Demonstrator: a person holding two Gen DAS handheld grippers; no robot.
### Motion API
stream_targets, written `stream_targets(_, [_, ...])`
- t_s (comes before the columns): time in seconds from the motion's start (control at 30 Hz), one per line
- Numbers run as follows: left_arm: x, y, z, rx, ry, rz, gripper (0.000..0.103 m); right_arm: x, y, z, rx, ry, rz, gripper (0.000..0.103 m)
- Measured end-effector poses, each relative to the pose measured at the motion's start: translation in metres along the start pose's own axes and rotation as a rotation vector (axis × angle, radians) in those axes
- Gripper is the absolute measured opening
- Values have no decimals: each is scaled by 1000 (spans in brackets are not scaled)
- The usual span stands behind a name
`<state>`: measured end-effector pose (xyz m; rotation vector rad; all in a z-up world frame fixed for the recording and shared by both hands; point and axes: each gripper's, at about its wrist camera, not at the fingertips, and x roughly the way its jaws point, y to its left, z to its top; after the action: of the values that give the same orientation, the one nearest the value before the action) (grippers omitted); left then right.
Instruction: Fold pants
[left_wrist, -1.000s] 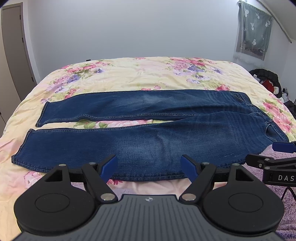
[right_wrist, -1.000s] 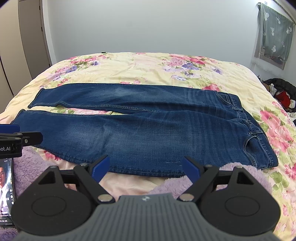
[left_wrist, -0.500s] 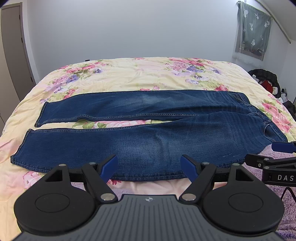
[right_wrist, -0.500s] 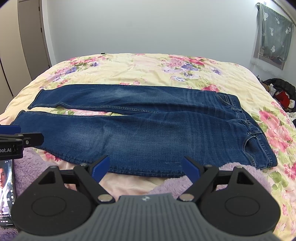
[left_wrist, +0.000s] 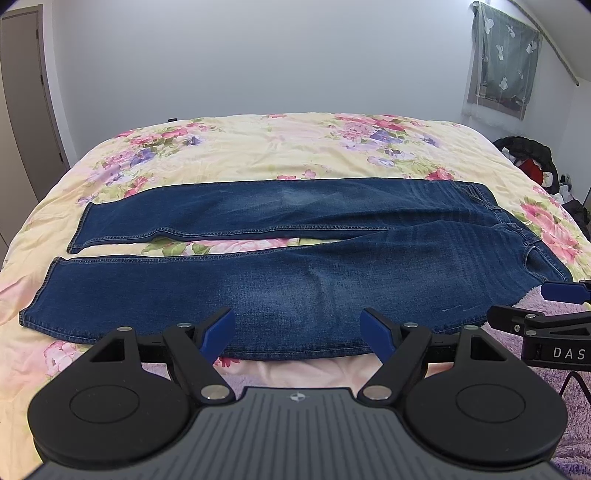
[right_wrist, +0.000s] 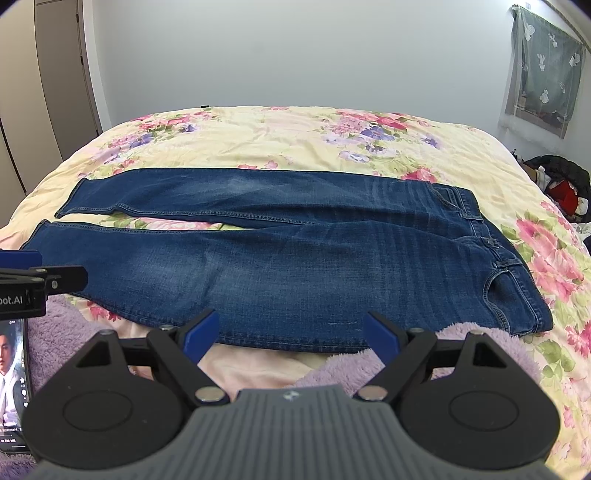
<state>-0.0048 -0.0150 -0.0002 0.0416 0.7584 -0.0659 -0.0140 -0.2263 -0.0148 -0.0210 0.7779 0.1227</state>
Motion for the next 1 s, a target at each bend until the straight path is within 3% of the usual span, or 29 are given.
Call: stream_targets(1.0, [-3, 8, 6, 14, -8, 8, 90, -4, 1, 1, -21, -10, 4, 82])
